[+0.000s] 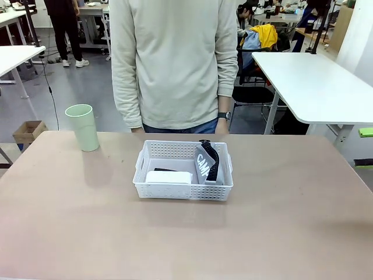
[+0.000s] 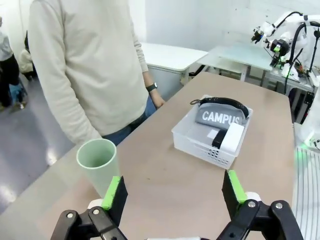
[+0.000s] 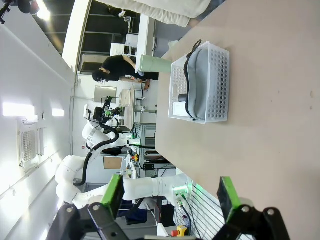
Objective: Efficiently arrange items inside the basket to fit them all.
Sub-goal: Pick up the Reusable plastic cup and place it inside the Organizing basket.
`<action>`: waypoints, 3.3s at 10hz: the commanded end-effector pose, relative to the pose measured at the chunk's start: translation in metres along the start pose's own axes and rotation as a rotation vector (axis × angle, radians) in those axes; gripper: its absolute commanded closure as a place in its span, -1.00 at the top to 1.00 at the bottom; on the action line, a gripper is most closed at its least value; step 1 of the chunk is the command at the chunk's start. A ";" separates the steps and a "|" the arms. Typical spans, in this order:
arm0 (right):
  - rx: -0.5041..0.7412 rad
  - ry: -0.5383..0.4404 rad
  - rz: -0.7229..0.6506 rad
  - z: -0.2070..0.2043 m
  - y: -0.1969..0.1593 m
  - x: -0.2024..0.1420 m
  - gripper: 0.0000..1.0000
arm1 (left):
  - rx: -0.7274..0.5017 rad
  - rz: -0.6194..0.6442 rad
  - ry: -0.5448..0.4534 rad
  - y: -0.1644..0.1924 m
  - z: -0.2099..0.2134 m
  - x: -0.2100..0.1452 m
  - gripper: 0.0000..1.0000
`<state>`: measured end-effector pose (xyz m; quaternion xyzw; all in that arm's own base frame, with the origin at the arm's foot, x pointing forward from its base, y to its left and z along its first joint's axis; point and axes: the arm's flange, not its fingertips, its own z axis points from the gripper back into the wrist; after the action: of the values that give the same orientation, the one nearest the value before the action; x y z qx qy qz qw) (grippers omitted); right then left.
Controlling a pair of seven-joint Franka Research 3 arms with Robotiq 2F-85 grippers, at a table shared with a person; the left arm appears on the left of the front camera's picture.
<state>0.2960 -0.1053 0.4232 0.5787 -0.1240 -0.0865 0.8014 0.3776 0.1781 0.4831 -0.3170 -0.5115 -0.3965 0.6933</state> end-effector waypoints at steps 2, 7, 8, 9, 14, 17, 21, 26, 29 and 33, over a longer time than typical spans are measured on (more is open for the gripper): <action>0.016 -0.006 -0.016 0.001 0.006 0.001 1.00 | 0.000 0.000 0.000 0.000 0.000 0.000 1.00; 0.016 -0.006 -0.016 0.001 0.006 0.001 1.00 | 0.048 -0.349 -0.023 0.106 -0.052 -0.136 1.00; 0.016 -0.006 -0.016 0.001 0.006 0.001 1.00 | 0.038 -0.308 -0.132 0.112 -0.062 -0.154 1.00; 0.016 -0.006 -0.016 0.001 0.006 0.001 1.00 | 0.012 -0.198 -0.151 0.117 -0.078 -0.153 1.00; 0.016 -0.006 -0.016 0.001 0.006 0.001 1.00 | 0.043 -0.284 -0.019 0.106 -0.092 -0.157 1.00; 0.016 -0.006 -0.016 0.001 0.006 0.001 1.00 | 0.142 -0.302 0.048 0.132 -0.151 -0.153 1.00; 0.016 -0.006 -0.016 0.001 0.006 0.001 1.00 | 0.172 -0.260 0.185 0.159 -0.181 -0.168 1.00; 0.016 -0.006 -0.016 0.001 0.006 0.001 1.00 | 0.157 -0.212 0.153 0.173 -0.182 -0.180 1.00; 0.016 -0.006 -0.016 0.001 0.006 0.001 1.00 | 0.105 -0.146 0.119 0.182 -0.196 -0.180 1.00; 0.016 -0.006 -0.016 0.001 0.006 0.001 1.00 | 0.018 -0.087 0.017 0.184 -0.226 -0.178 1.00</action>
<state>0.2960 -0.1052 0.4231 0.5786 -0.1238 -0.0864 0.8015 0.6060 0.1153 0.2443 -0.2641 -0.5175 -0.4348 0.6880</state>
